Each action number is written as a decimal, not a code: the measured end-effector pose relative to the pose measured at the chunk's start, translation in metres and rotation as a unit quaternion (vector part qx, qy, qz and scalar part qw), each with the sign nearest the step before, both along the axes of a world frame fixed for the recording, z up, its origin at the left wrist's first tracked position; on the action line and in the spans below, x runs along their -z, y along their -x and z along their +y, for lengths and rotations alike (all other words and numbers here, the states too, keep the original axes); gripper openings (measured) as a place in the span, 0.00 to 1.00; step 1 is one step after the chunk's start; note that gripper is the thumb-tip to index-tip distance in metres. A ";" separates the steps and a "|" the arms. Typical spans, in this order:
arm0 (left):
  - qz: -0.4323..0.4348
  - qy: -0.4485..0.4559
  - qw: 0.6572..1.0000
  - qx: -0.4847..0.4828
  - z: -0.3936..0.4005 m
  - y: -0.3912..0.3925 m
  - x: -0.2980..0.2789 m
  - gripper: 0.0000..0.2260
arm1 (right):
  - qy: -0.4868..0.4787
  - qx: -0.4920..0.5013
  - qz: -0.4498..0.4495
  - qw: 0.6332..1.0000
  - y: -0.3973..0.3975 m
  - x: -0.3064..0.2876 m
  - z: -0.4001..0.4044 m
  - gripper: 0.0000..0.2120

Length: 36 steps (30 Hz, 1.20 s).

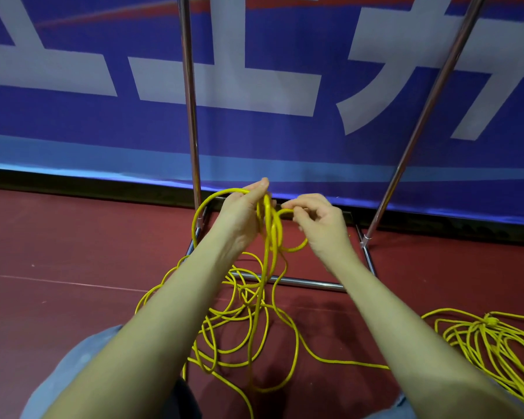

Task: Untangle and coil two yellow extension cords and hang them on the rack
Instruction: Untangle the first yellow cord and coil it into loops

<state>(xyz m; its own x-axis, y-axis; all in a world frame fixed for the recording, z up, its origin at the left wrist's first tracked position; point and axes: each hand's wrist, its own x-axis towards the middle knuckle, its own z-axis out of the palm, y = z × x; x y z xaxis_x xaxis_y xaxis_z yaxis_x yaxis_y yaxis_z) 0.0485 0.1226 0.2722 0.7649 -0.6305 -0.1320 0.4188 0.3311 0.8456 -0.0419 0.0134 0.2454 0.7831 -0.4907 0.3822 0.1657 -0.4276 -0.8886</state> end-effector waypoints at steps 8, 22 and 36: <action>0.088 0.028 0.995 -0.033 -0.004 0.001 0.000 0.08 | 0.033 -0.055 0.024 0.998 0.002 0.002 0.009 0.09; 0.123 0.047 0.990 -0.058 -0.003 -0.008 -0.007 0.10 | 0.228 -0.003 -0.032 0.973 -0.002 0.010 0.011 0.09; -0.102 -0.115 0.986 0.060 0.005 0.007 -0.005 0.06 | 0.050 0.049 -0.042 0.997 0.009 -0.011 0.001 0.15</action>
<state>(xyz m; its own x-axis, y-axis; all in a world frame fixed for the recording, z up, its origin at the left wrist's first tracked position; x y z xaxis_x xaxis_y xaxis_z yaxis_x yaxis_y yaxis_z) 0.0411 0.1275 0.2773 0.7115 -0.6900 -0.1328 0.2561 0.0786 0.9634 -0.0511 0.0149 0.2567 0.6964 -0.5196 0.4951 0.1908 -0.5310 -0.8256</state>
